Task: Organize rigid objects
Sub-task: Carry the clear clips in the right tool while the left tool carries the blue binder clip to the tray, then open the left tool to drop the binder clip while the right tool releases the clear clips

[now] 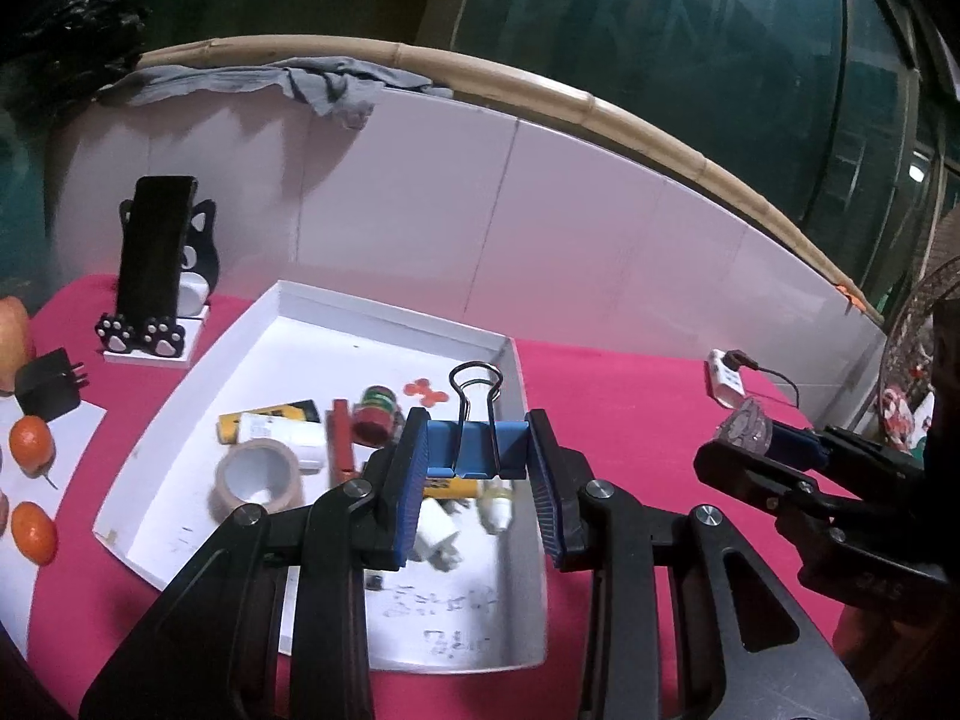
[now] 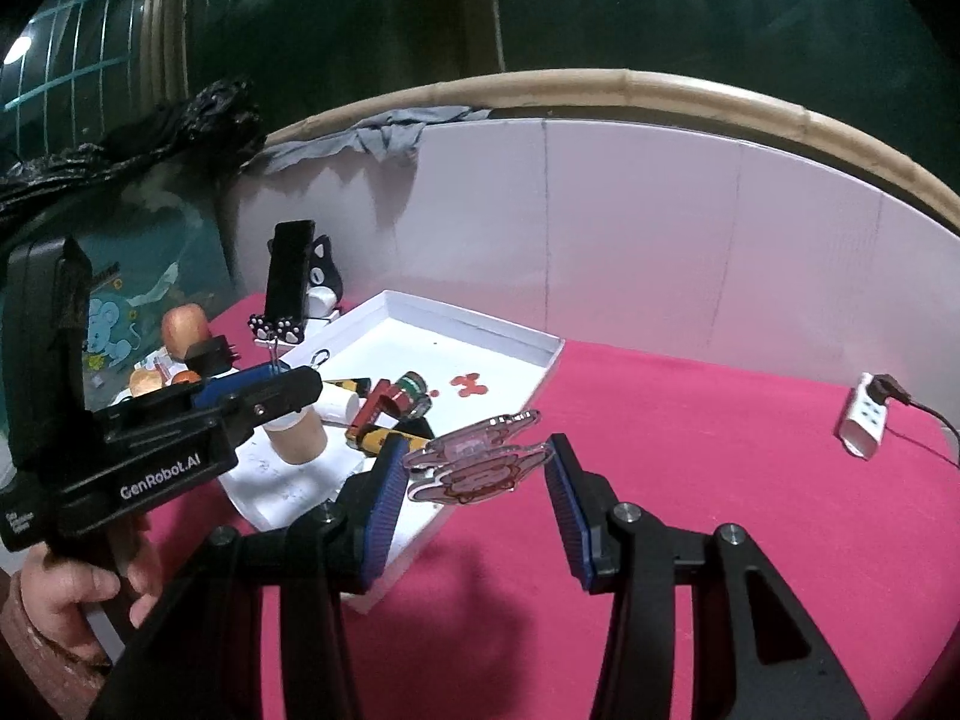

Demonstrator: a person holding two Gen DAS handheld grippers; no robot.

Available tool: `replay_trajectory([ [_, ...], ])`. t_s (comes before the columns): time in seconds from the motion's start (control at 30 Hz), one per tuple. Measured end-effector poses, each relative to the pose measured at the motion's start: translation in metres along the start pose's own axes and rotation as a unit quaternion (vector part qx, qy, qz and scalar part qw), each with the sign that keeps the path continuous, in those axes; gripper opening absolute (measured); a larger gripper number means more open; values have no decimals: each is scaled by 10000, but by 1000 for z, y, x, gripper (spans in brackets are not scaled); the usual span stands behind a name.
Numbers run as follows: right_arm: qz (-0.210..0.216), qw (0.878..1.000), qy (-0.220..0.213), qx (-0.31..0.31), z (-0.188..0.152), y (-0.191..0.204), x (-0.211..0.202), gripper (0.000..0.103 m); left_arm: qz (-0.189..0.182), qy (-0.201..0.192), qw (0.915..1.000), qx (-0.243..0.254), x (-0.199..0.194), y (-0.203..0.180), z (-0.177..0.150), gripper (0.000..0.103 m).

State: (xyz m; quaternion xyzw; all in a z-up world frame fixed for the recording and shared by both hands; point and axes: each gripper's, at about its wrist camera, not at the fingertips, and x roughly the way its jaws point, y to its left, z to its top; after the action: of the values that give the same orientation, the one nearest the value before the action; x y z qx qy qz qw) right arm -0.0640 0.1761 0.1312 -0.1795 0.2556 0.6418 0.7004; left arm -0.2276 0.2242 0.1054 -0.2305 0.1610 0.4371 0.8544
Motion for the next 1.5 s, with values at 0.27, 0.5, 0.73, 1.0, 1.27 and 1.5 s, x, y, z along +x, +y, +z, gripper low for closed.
replay_trajectory([
  [0.27,177,9997,187,-4,16,15,29,46,485,-53,9988,-23,4,38,24,31],
  [0.5,159,9989,431,51,23,23,63,46,632,147,9977,-175,26,73,41,31],
  [0.73,-35,9969,785,-89,21,39,113,46,690,626,9956,-100,67,77,38,31],
  [1.0,-240,9941,1024,-280,12,50,152,46,864,902,9921,74,92,76,26,31],
  [1.27,-185,9939,1007,-416,8,60,154,47,952,898,9913,113,95,74,28,31],
  [1.5,-163,9942,952,-479,8,64,153,47,995,924,9907,125,97,74,29,31],
])
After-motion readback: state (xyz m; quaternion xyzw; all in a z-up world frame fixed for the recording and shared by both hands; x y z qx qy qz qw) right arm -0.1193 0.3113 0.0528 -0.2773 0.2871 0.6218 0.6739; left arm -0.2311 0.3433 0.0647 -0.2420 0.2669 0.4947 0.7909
